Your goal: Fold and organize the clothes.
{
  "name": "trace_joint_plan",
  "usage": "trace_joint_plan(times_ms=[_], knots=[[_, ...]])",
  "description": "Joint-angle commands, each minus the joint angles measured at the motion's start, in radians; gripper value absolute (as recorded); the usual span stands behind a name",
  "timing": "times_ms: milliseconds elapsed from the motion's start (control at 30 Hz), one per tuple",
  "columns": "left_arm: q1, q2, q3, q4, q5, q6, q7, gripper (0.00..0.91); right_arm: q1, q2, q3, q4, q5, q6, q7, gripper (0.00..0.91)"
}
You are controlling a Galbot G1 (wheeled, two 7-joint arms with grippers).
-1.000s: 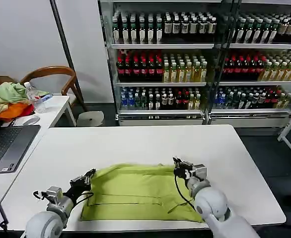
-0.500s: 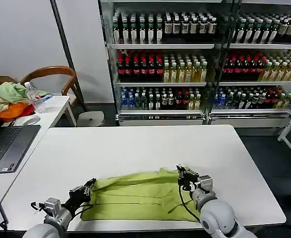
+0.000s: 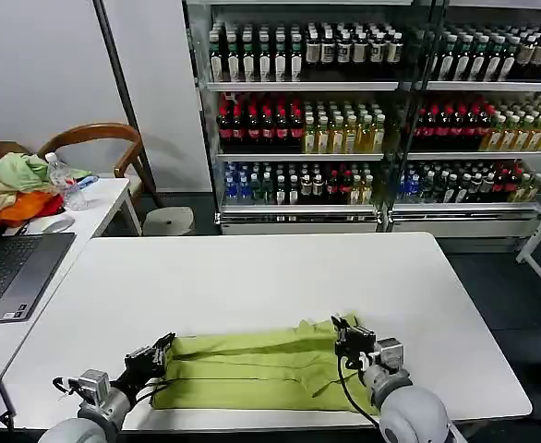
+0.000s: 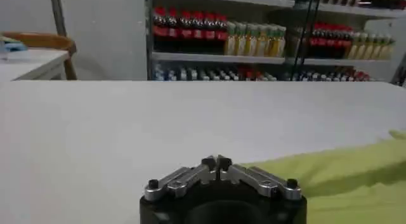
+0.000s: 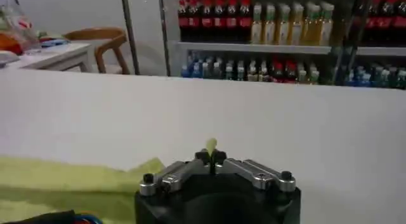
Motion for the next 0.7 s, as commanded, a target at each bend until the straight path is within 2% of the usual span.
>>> trace_joint_plan(times_ms=[33,267,400,700], knots=[[0.000,0.003,-0.005,0.000,-0.006,0.001,0.000,0.050,-0.025,-0.004,0.002,0.008,-0.016,0.005,-0.002,0.000],[0.020,0.004,0.008,-0.004,0.009,0.001,0.001,0.050,-0.036,-0.005,-0.001,0.020,-0.020,0.006,-0.003,0.000],[0.016,0.006,0.011,-0.003,0.008,-0.002,-0.001,0.050,-0.042,-0.003,-0.009,-0.002,-0.067,0.024,-0.012,0.000],[0.023,0.005,0.009,-0.002,0.039,0.031,0.001,0.050,-0.054,-0.008,-0.006,0.023,-0.063,0.023,-0.009,0.000]])
